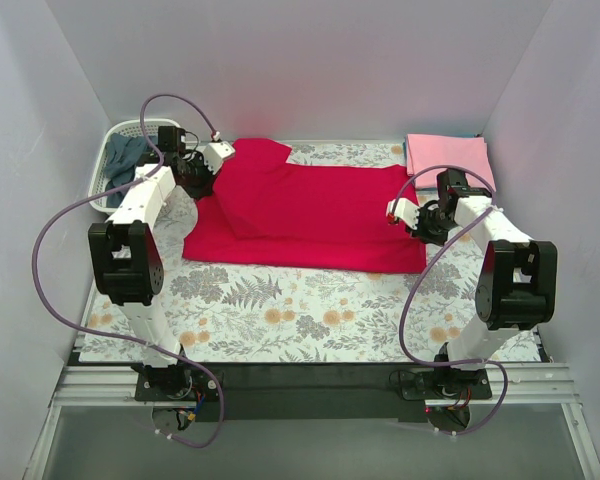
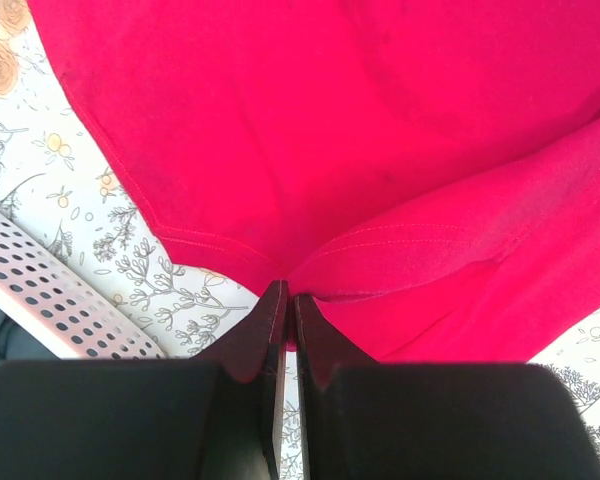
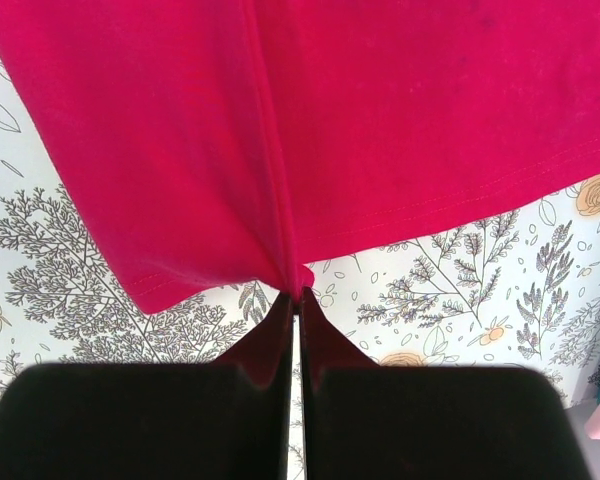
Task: Fold and stack the t-shirts
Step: Fold the tshirt
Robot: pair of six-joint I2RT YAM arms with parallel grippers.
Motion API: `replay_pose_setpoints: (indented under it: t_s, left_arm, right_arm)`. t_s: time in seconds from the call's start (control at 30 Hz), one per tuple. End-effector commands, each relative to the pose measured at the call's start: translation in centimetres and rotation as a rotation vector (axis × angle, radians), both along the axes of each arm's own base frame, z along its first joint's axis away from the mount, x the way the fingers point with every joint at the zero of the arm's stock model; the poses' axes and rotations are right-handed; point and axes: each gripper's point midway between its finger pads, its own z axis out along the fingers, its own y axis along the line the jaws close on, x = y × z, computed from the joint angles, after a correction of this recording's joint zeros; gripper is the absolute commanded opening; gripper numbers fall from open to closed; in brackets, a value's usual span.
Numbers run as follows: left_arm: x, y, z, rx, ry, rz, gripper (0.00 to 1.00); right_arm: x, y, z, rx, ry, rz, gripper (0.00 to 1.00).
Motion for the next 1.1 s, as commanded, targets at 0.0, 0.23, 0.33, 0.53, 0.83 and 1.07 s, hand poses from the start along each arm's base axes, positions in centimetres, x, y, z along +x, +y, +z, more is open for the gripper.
replay_pose_setpoints:
  t_s: [0.0, 0.23, 0.33, 0.53, 0.83, 1.07]
  left_arm:
    - [1.4, -0.5, 2.1, -0.005, -0.066, -0.006, 0.0]
    - [1.9, -0.7, 2.1, -0.004, -0.07, -0.008, 0.0]
    - [2.1, -0.6, 1.8, 0.001, -0.064, -0.004, 0.0]
    - [2.1, -0.5, 1.2, 0.005, -0.053, -0.002, 0.0]
    - [2.6, -0.6, 1.1, 0.003, -0.066, 0.004, 0.0]
    - [3.4, -0.6, 0.9, -0.001, -0.065, 0.01, 0.0]
  right_arm:
    - [0.7, -1.1, 0.8, 0.004, -0.026, -0.026, 0.01]
    - [0.9, -1.2, 0.7, 0.007, -0.026, -0.03, 0.01]
    - [0.9, -1.2, 0.5, 0.006, -0.019, -0.032, 0.01]
    - [1.1, -1.3, 0.3, 0.004, -0.017, -0.035, 0.01]
    - [1.5, -1.5, 0.1, -0.005, -0.015, -0.04, 0.01]
    - [1.7, -1.6, -0.3, -0.008, -0.004, -0.048, 0.01]
